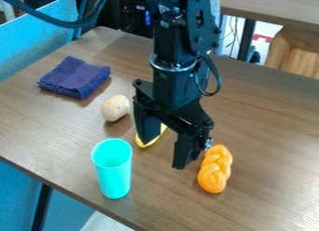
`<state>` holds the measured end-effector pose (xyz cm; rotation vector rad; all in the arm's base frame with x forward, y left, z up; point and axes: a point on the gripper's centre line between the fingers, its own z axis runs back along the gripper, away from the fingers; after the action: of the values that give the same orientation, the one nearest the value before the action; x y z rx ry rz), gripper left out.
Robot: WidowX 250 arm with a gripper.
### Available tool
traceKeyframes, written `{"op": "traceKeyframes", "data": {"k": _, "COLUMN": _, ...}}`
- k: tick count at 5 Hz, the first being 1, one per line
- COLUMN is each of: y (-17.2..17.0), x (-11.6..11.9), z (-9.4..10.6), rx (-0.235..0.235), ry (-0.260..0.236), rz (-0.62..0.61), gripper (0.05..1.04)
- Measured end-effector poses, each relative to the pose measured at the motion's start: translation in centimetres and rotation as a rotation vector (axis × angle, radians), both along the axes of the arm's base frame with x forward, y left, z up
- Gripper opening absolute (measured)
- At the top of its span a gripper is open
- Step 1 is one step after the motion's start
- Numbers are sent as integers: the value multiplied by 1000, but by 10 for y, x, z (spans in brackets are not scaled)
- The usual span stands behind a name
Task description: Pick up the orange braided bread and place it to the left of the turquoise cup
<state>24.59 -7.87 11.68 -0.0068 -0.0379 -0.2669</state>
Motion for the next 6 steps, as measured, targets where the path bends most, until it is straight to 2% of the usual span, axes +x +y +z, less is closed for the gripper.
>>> {"op": "traceKeyframes", "data": {"k": 1, "y": 1, "x": -2, "z": -6, "rx": 6, "ry": 24, "rz": 5, "gripper": 1001}}
{"op": "traceKeyframes", "data": {"k": 2, "y": -8, "x": 12, "z": -7, "rx": -10, "ry": -11, "rz": 69, "gripper": 1001}}
{"op": "traceKeyframes", "data": {"k": 3, "y": -31, "x": 23, "z": -2, "rx": -55, "ry": -60, "rz": 91, "gripper": 1001}}
{"op": "traceKeyframes", "data": {"k": 4, "y": -40, "x": 31, "z": -12, "rx": -26, "ry": -50, "rz": 171, "gripper": 1001}}
{"op": "traceKeyframes", "data": {"k": 5, "y": -43, "x": 38, "z": -26, "rx": -35, "ry": -60, "rz": 210, "gripper": 1001}}
{"op": "traceKeyframes", "data": {"k": 6, "y": -43, "x": 43, "z": -44, "rx": -16, "ry": -43, "rz": 212, "gripper": 1001}}
